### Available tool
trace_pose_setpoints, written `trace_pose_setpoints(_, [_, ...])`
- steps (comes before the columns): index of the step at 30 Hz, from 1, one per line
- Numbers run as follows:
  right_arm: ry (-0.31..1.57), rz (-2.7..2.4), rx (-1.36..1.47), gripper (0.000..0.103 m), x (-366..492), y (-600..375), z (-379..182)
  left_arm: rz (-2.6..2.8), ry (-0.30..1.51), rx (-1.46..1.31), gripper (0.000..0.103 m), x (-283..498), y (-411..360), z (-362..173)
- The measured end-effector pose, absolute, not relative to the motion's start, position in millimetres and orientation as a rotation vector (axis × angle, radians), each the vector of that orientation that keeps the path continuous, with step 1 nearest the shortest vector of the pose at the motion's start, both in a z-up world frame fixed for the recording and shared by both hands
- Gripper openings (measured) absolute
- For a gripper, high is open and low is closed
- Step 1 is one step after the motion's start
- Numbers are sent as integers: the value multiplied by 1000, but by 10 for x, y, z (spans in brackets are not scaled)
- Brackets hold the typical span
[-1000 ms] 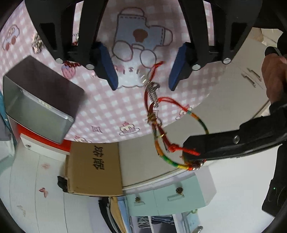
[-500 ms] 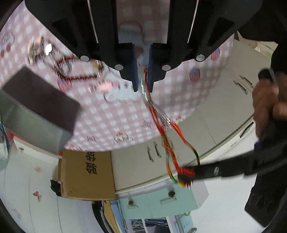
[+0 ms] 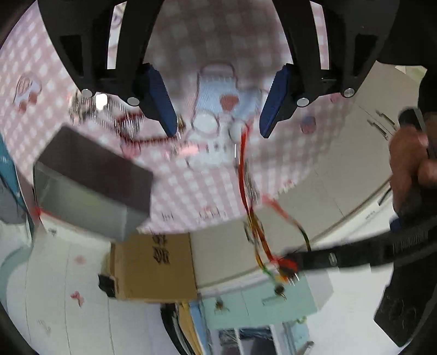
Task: Organize jewelry
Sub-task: 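Hold the cord bracelet up with the left tool while the right tool grasps the silver chain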
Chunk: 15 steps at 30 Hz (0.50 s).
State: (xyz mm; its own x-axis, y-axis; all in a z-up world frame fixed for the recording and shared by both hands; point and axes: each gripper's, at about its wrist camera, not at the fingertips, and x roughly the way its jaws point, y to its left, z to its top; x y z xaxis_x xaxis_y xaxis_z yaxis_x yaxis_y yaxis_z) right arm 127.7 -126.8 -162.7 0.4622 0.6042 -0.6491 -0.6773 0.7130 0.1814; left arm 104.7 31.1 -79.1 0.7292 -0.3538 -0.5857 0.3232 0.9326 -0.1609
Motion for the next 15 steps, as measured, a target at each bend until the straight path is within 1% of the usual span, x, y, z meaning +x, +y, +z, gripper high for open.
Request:
trace_pose_setpoints(2, [734,816,-133,56,1297,-1179,-1557,-389,658,-36,8,1024,260,-789])
trace_pose_setpoints(5, [719,860,-168,40,1327,-1037,-1501,-408,660,-23,8,987,199,-783])
trace_pose_setpoints(7, [716,871,-175,4,1368,-965,-1509,-417,661,-22,8,971,178,-778])
trace_pose_setpoints(10, [744,845,-187,1,1394,-974,-1621,-402,651,-38,8,981,214,-745])
trace_pose_setpoints(15, [785,828,-112,1,1304,-1224,-1777,-408,654,-52,8,1037,239,-721])
